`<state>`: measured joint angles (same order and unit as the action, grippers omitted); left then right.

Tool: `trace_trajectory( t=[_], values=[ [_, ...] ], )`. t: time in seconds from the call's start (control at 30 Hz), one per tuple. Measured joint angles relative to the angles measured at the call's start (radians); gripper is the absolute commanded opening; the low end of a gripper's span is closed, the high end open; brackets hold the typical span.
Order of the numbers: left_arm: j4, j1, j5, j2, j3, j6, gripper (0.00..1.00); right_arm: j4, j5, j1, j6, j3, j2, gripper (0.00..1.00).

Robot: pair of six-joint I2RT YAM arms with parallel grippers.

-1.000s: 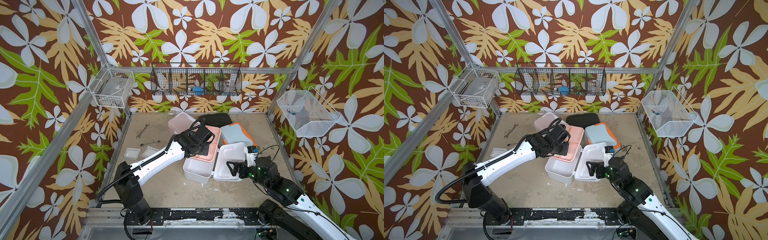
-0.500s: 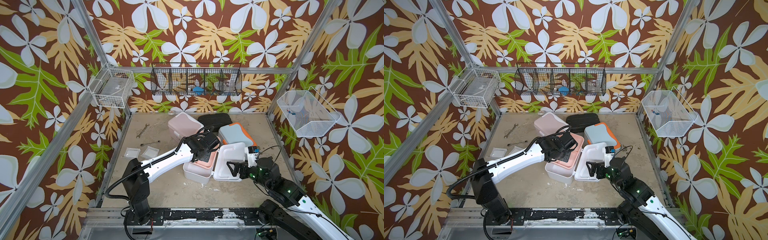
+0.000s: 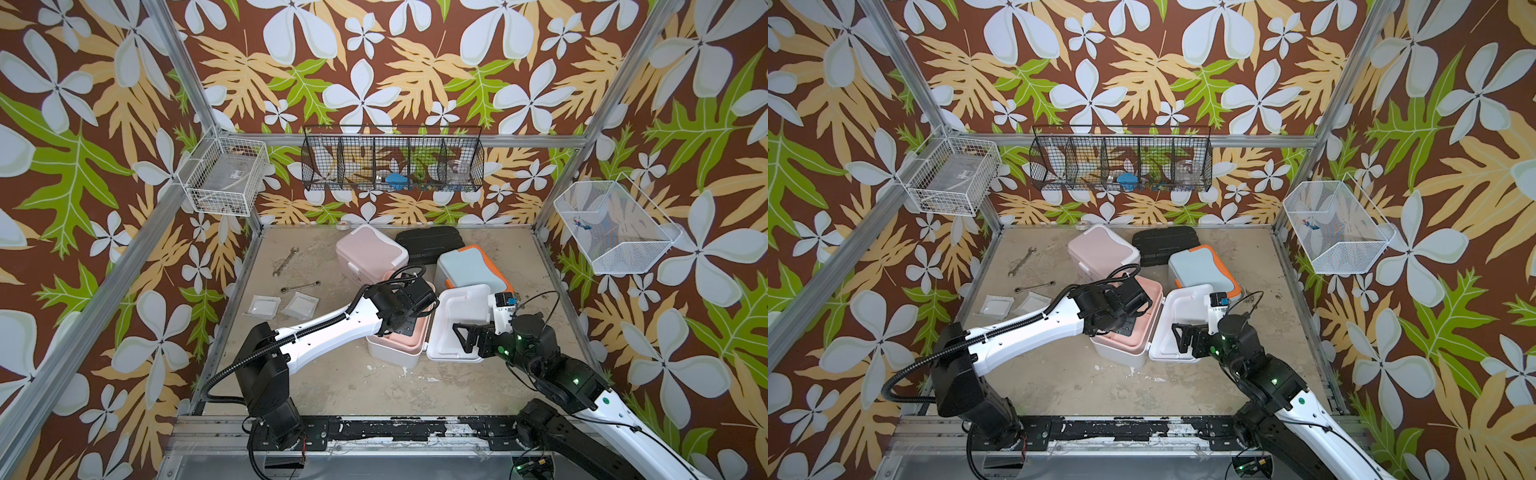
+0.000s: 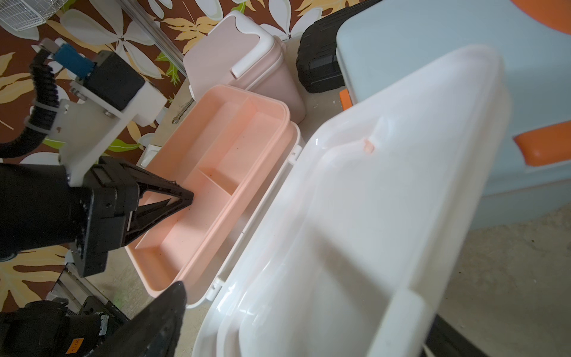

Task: Open first aid kits and take out gauze
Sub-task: Place the compartment layer in the first aid kit.

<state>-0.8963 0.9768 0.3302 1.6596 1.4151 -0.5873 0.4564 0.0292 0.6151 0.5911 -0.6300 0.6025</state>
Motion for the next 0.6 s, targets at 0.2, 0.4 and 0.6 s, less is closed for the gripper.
trace_trajectory(
  t=[0.2, 0.4, 0.6],
  values=[
    [0.018, 0.007, -0.018, 0.005, -0.016, -0.019, 0.0, 0.0, 0.0, 0.0, 0.003, 0.0, -0.003, 1.0],
    [0.035, 0.015, -0.03, 0.017, -0.029, -0.04, 0.0, 0.0, 0.0, 0.0, 0.004, 0.002, -0.004, 1.0],
    [0.044, 0.017, -0.034, 0.023, -0.034, -0.043, 0.0, 0.0, 0.002, 0.0, 0.006, 0.006, -0.003, 1.0]
  ],
)
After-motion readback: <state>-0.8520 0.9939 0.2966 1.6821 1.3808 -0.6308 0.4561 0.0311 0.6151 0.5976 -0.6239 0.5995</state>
